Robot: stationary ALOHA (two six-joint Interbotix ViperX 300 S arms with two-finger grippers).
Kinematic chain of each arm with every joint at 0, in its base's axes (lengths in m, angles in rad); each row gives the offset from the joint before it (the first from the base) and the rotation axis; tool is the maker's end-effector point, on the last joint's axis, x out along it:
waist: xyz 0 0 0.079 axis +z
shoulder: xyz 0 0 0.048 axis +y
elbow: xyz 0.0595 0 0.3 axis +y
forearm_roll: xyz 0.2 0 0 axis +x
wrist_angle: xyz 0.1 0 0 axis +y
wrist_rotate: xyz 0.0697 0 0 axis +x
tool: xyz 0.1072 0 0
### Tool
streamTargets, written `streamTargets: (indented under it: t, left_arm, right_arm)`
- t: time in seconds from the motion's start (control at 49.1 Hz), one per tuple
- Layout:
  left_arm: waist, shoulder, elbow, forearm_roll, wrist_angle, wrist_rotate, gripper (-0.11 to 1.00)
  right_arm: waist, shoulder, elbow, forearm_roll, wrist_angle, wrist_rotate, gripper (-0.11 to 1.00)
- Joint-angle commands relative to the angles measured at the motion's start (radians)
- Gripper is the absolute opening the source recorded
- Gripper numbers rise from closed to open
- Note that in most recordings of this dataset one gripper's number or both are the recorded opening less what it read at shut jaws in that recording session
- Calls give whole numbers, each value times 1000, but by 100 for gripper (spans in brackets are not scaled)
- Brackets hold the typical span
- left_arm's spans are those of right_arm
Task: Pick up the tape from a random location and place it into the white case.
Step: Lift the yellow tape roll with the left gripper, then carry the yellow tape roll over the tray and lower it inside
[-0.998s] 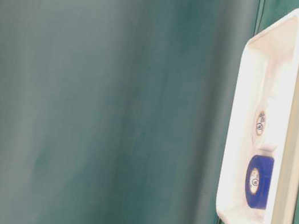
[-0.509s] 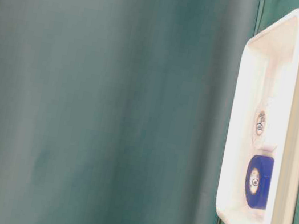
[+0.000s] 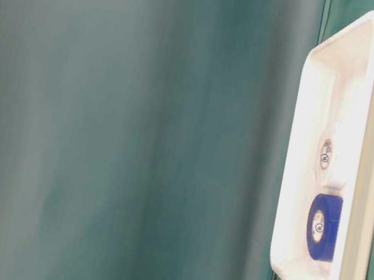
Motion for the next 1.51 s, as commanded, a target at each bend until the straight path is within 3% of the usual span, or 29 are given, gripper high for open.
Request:
streamTargets:
  t: [0.0,0.407,1.079,1.486]
  left_arm:
    - [0,-55,-20,3,-5,2,23]
    - [38,-80,32,3,-3,-3,23]
    - [344,-239,356,-8,-164,-23,23]
    - [495,-310,488,-15,-239,-23,23]
  right_arm:
    - [-2,6,-12,0,-6,2,85]
    - [-2,6,-12,0,-5,2,85]
    - [-5,8,-11,-2,-3,2,85]
    - [-21,11,-11,-2,-3,0,85]
